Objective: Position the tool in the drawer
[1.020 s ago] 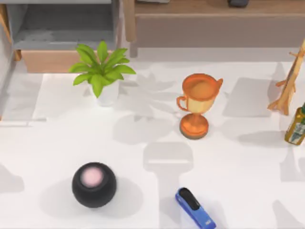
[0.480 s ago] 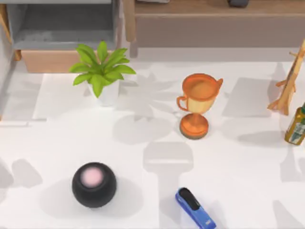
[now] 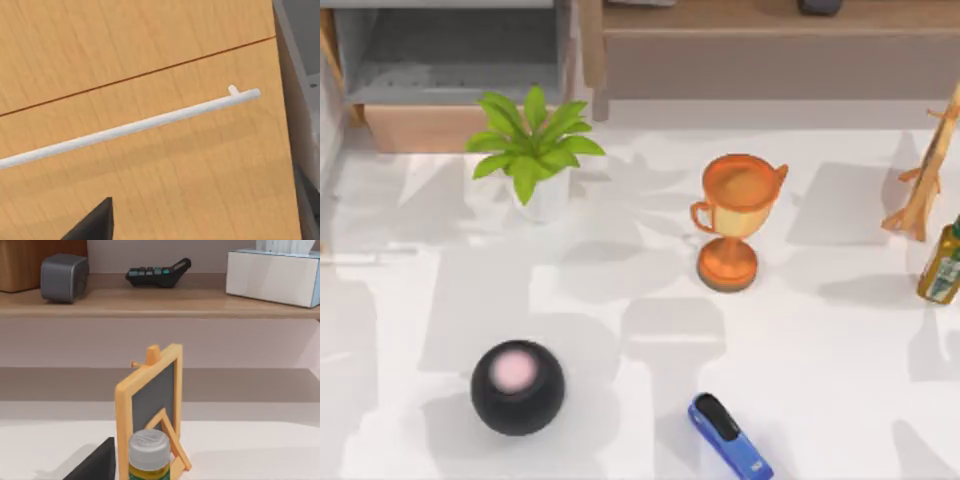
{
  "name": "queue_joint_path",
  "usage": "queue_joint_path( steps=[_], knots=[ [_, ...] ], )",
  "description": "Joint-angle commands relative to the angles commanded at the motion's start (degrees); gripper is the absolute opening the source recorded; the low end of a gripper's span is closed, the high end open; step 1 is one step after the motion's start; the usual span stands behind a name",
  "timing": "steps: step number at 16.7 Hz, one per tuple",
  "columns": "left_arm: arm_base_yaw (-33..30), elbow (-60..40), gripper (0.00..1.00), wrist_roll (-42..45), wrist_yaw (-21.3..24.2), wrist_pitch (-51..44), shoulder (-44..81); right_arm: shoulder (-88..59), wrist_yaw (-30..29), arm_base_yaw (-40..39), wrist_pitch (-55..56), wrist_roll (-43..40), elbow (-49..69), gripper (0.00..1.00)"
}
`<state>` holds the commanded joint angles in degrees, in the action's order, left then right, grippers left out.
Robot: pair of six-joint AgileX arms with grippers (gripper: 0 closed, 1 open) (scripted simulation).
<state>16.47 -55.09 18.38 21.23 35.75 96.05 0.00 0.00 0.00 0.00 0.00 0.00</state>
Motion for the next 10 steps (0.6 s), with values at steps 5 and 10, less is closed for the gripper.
queue_joint_path(
  steps=[5,10],
  knots=[
    [-22.8,-13.3,1.00,-34.6,-8.8,-28.3,1.8,0.0,0.0,0.0,0.0,0.0,0.0,1.00],
    [-46.4,-25.6,1.00,-68.1,-17.3,-56.3,6.6,0.0,0.0,0.0,0.0,0.0,0.0,1.00]
  ],
)
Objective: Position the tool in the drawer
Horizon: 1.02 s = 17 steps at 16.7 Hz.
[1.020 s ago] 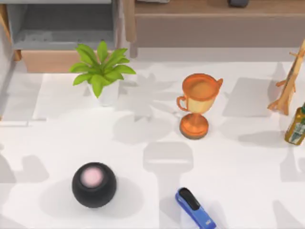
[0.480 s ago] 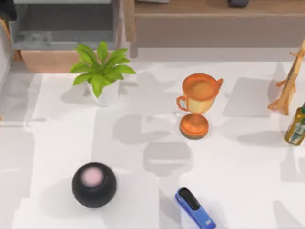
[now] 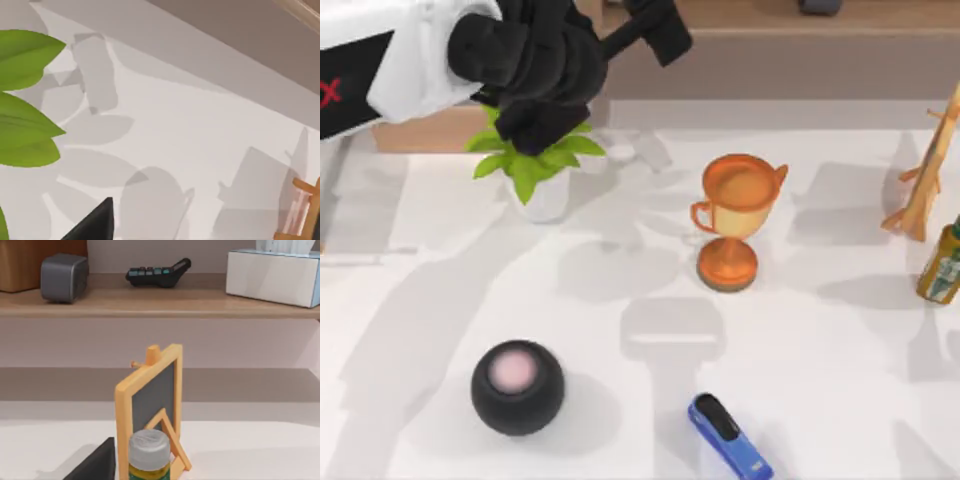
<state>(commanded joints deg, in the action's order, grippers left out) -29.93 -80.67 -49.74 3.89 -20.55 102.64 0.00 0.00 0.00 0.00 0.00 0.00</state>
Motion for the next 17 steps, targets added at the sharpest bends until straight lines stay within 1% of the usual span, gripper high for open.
queue_joint_path(
  steps=[2,5,9,11,13,17],
  knots=[
    [-8.8,-4.2,1.00,-12.3,-3.2,-10.4,2.6,0.0,0.0,0.0,0.0,0.0,0.0,1.00],
    [-20.4,-9.2,1.00,-28.5,-7.6,-24.5,7.0,0.0,0.0,0.0,0.0,0.0,0.0,1.00],
    [-31.5,-13.1,1.00,-44.8,-12.2,-38.9,13.3,0.0,0.0,0.0,0.0,0.0,0.0,1.00],
    [-35.0,-14.0,1.00,-50.2,-13.8,-43.7,15.8,0.0,0.0,0.0,0.0,0.0,0.0,1.00],
    [-36.9,-14.4,1.00,-53.1,-14.6,-46.4,17.4,0.0,0.0,0.0,0.0,0.0,0.0,1.00],
    [-37.3,-14.5,1.00,-53.8,-14.9,-47.0,17.8,0.0,0.0,0.0,0.0,0.0,0.0,1.00]
  ],
)
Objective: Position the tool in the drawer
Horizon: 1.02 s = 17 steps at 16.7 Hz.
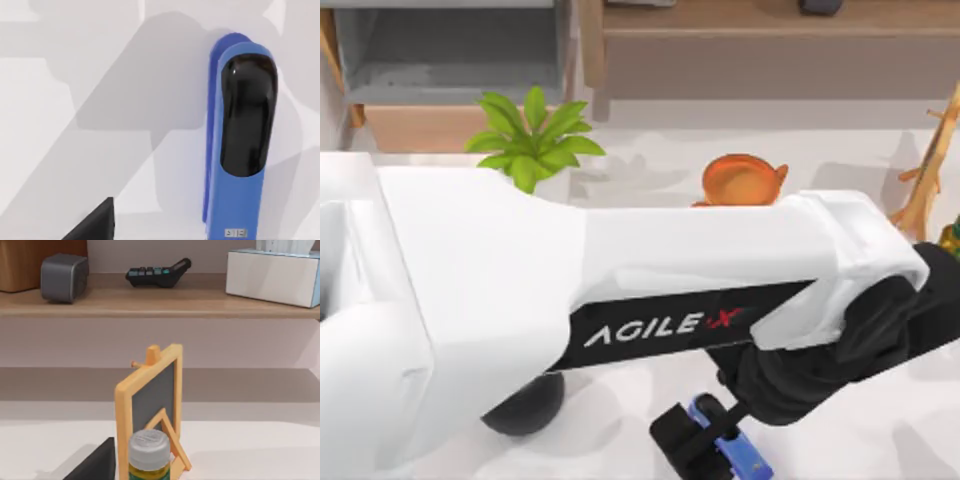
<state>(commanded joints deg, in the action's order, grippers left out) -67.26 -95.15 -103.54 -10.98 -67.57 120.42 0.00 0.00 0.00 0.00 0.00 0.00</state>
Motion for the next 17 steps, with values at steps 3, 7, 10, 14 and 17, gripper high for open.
queue_joint_path(
  steps=[3,7,10,14,17],
  knots=[
    [0.2,0.3,1.00,0.1,0.1,0.3,-0.1,0.0,0.0,0.0,0.0,0.0,0.0,1.00],
    [1.0,4.6,1.00,1.1,0.0,6.7,1.7,0.0,0.0,0.0,0.0,0.0,0.0,1.00],
    [1.8,8.7,1.00,1.9,-0.1,13.0,3.6,0.0,0.0,0.0,0.0,0.0,0.0,1.00],
    [2.0,9.9,1.00,2.1,-0.1,14.4,4.1,0.0,0.0,0.0,0.0,0.0,0.0,1.00],
    [2.0,9.9,0.85,2.1,-0.1,14.4,4.1,0.0,0.0,0.0,0.0,0.0,0.0,1.00]
  ],
)
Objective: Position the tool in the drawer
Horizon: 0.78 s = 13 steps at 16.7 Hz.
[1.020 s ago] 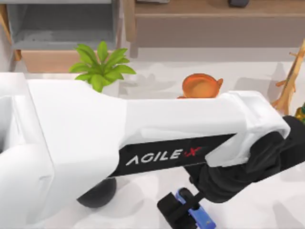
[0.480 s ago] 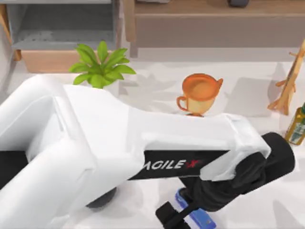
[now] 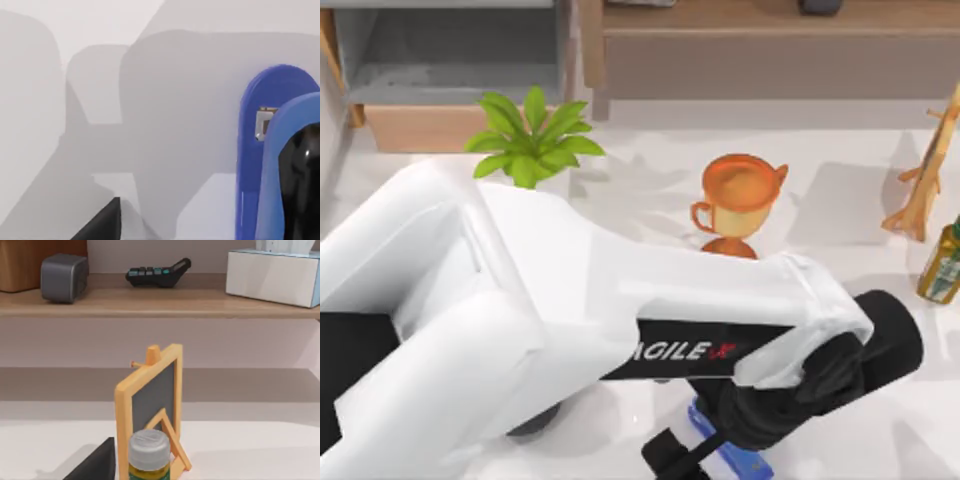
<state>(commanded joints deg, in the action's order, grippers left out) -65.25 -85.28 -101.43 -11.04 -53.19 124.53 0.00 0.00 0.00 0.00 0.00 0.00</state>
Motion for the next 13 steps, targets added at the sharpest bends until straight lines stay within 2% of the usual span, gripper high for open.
queue_joint_path(
  steps=[11,13],
  knots=[
    [0.0,0.0,0.02,0.0,0.0,0.0,0.0,0.0,0.0,0.0,0.0,0.0,0.0,1.00],
    [0.0,0.0,0.00,0.0,0.0,0.0,0.0,0.0,0.0,0.0,0.0,0.0,0.0,1.00]
  ],
)
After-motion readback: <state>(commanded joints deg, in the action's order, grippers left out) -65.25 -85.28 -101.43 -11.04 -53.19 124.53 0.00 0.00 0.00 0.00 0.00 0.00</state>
